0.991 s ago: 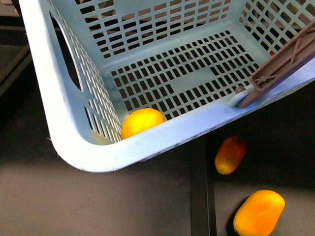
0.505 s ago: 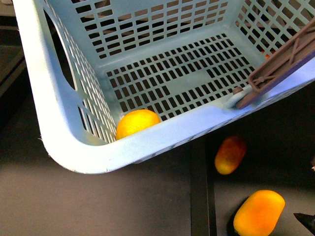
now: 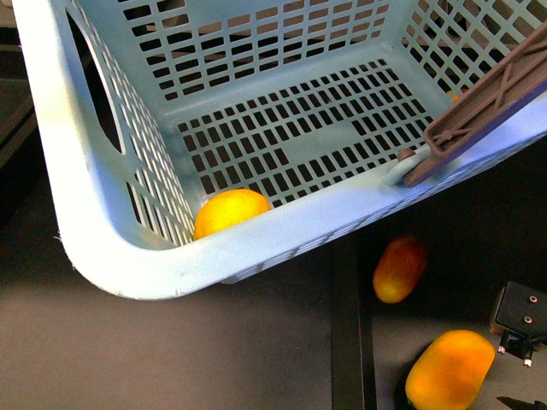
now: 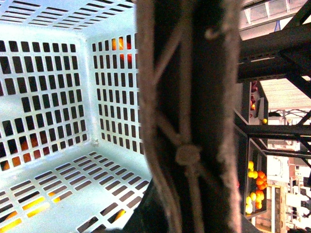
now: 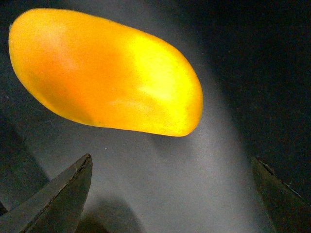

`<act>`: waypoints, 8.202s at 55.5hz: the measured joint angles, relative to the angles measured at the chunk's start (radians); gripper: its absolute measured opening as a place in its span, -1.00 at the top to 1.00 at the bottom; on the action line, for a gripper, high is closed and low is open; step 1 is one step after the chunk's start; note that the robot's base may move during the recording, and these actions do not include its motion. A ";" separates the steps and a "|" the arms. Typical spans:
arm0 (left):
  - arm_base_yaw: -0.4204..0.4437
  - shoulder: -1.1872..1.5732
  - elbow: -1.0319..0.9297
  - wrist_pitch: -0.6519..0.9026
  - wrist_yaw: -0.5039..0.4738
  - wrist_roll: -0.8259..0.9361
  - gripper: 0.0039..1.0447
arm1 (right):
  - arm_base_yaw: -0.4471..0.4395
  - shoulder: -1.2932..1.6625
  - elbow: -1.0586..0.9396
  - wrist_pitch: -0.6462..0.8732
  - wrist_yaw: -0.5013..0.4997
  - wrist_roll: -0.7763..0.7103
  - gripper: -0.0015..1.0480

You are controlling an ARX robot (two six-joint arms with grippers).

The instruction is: Pick lemon and mango into basket

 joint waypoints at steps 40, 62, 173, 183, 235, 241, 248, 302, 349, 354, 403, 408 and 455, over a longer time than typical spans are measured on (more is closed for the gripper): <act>0.000 0.000 0.000 0.000 0.000 0.000 0.93 | 0.137 0.118 0.152 -0.011 -0.021 -0.099 -0.83; 0.000 0.000 0.000 0.000 0.000 0.000 0.93 | 0.199 0.180 0.186 0.019 -0.017 -0.031 -0.83; 0.000 0.000 0.000 0.000 0.000 0.000 0.93 | -0.477 -1.077 -0.060 -0.322 -0.462 0.726 -0.09; 0.000 0.000 0.000 0.000 0.000 0.000 0.93 | -0.410 -1.226 -0.090 -0.230 -0.408 1.048 -0.09; 0.000 0.000 0.000 0.000 -0.003 0.000 0.93 | 0.393 -0.802 0.217 0.084 0.325 1.500 -0.76; 0.000 0.001 -0.001 -0.001 0.006 0.003 0.93 | 0.373 -0.852 0.201 0.048 0.325 1.499 -0.84; 0.000 0.003 -0.001 -0.001 -0.006 -0.003 0.93 | 0.285 -1.023 0.127 -0.097 0.334 1.468 -0.83; -0.001 0.003 -0.001 -0.001 0.000 -0.008 0.93 | 0.148 -1.698 -0.417 -0.056 0.215 1.209 0.97; -0.001 0.003 -0.001 -0.001 0.000 -0.007 0.93 | 0.148 -1.987 -0.477 -0.258 0.214 1.208 0.97; -0.001 0.003 -0.001 -0.001 0.000 -0.007 0.93 | 0.148 -2.004 -0.477 -0.276 0.214 1.208 0.97; -0.001 0.003 -0.001 -0.001 0.000 -0.008 0.93 | 0.148 -2.197 -0.477 -0.473 0.214 1.207 -0.31; -0.001 0.003 -0.001 -0.001 0.000 -0.008 0.93 | 0.148 -2.197 -0.477 -0.473 0.214 1.207 -0.65; 0.219 0.247 -0.033 0.054 -0.536 -0.516 0.93 | 0.148 -2.198 -0.477 -0.473 0.212 1.207 -0.83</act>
